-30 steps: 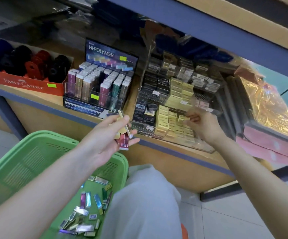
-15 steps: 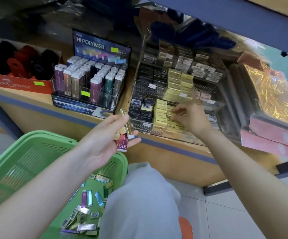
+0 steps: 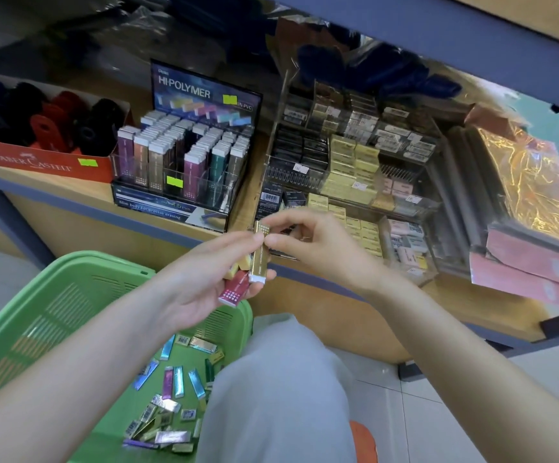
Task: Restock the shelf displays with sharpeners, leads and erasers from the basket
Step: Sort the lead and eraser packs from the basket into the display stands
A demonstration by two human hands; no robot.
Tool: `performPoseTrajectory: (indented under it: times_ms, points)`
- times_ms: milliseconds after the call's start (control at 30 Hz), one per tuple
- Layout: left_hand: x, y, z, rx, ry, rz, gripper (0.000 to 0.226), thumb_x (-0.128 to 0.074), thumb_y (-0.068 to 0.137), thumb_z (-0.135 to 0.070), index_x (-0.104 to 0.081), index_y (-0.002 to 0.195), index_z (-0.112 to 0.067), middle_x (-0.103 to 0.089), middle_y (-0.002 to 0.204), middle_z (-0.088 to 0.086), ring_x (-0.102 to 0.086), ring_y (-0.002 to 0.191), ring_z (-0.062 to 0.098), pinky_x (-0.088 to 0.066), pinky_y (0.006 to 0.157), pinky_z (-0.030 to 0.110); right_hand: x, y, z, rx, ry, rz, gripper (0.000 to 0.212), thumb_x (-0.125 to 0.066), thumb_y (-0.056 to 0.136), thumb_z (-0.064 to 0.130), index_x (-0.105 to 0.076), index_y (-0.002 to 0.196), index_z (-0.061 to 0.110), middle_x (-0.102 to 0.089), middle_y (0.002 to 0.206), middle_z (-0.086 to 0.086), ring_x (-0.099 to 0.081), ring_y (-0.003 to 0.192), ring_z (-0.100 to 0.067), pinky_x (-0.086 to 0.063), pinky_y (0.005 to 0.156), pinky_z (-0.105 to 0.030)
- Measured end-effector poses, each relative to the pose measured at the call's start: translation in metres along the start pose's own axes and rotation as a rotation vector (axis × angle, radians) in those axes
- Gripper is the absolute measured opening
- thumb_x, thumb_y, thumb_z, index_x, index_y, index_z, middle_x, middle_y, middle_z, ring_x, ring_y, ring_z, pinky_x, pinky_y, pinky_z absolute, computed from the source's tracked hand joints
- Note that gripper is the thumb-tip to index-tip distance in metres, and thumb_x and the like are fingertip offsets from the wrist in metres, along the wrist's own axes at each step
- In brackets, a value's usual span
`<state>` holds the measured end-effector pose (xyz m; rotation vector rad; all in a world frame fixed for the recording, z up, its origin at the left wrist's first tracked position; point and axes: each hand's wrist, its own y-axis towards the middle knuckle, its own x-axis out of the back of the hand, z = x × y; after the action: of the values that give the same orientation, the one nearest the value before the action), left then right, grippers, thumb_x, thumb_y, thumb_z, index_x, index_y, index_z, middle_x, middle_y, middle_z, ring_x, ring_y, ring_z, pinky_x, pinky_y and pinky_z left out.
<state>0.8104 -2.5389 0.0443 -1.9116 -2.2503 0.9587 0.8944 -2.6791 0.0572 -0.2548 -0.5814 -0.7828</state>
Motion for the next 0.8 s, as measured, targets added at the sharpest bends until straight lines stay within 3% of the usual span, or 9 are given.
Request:
performPoseTrajectory:
  times_ms: [67,167,300,333,400,500,567,633,800]
  points:
    - [0.001,-0.004,-0.001,-0.006,-0.001,0.010,0.021,-0.060,0.089,-0.026,-0.067,0.105,-0.015,-0.066,0.103,0.009,-0.071,0.070,0.014,-0.054,0.050,0.020,-0.001,0.001,0.003,-0.041,0.085,-0.007,0.016,-0.067,0.087,0.017,-0.065,0.084,0.032,-0.065,0.076,0.018,-0.052,0.070,-0.012,-0.044,0.066,-0.020]
    - [0.009,-0.011,-0.006,-0.015,-0.045,-0.003,0.025,-0.059,0.090,-0.024,-0.065,0.110,-0.011,-0.069,0.089,0.011,-0.068,0.063,0.012,-0.054,0.051,0.021,-0.001,0.001,0.008,-0.112,0.347,-0.038,0.006,-0.062,0.089,0.011,-0.062,0.086,0.017,-0.065,0.078,0.003,-0.061,0.070,-0.008,-0.050,0.067,-0.016]
    - [0.023,-0.019,-0.013,-0.068,-0.098,-0.067,0.022,-0.061,0.089,-0.020,-0.064,0.107,-0.010,-0.062,0.092,0.014,-0.065,0.057,0.009,-0.053,0.049,0.020,-0.008,0.001,0.017,-0.128,0.517,-0.072,0.007,-0.059,0.089,0.000,-0.056,0.092,0.006,-0.062,0.079,-0.008,-0.067,0.069,-0.010,-0.057,0.074,-0.022]
    - [0.026,-0.020,-0.015,-0.086,-0.090,-0.087,0.021,-0.062,0.088,-0.019,-0.064,0.107,-0.010,-0.061,0.091,0.014,-0.064,0.055,0.007,-0.052,0.048,0.019,-0.011,0.001,0.018,-0.085,0.419,-0.058,0.012,-0.061,0.089,0.000,-0.056,0.092,0.011,-0.062,0.079,-0.004,-0.065,0.069,-0.010,-0.057,0.074,-0.023]
    - [0.033,-0.023,-0.017,-0.119,-0.060,-0.122,0.023,-0.063,0.086,-0.018,-0.064,0.107,-0.009,-0.061,0.086,0.012,-0.062,0.052,0.006,-0.051,0.047,0.019,-0.016,0.002,0.019,0.051,-0.004,-0.036,0.021,-0.066,0.086,0.005,-0.058,0.089,0.024,-0.061,0.077,0.010,-0.058,0.068,-0.003,-0.052,0.071,-0.023]
    - [0.042,-0.027,-0.022,-0.156,-0.035,-0.135,0.021,-0.063,0.086,-0.018,-0.065,0.106,-0.009,-0.062,0.079,0.008,-0.062,0.052,0.006,-0.051,0.048,0.018,-0.028,0.005,0.026,0.224,-0.478,-0.009,0.007,-0.071,0.084,0.023,-0.065,0.085,0.026,-0.058,0.079,0.015,-0.051,0.076,-0.004,-0.042,0.073,-0.024]
    - [0.048,-0.030,-0.026,-0.176,-0.025,-0.135,0.019,-0.062,0.087,-0.018,-0.065,0.104,-0.009,-0.063,0.076,0.007,-0.061,0.050,0.005,-0.049,0.047,0.017,-0.036,0.010,0.032,0.259,-0.563,0.007,0.010,-0.070,0.084,0.029,-0.067,0.086,0.020,-0.058,0.085,0.008,-0.051,0.082,-0.011,-0.040,0.076,-0.025]
    - [0.056,-0.032,-0.029,-0.192,-0.028,-0.150,0.018,-0.061,0.088,-0.019,-0.064,0.103,-0.010,-0.064,0.077,0.006,-0.061,0.048,0.005,-0.048,0.045,0.017,-0.042,0.018,0.038,0.253,-0.534,0.005,0.009,-0.068,0.087,0.025,-0.064,0.087,0.017,-0.054,0.081,0.008,-0.050,0.073,-0.008,-0.039,0.070,-0.014]
    - [0.083,-0.031,-0.029,-0.184,-0.071,-0.193,0.026,-0.059,0.089,-0.020,-0.057,0.108,-0.003,-0.064,0.087,0.008,-0.062,0.051,0.005,-0.050,0.048,0.018,-0.036,0.052,0.046,0.102,-0.413,-0.192,0.011,-0.059,0.093,0.017,-0.049,0.094,0.021,-0.060,0.082,0.010,-0.059,0.074,-0.001,-0.044,0.062,-0.008]
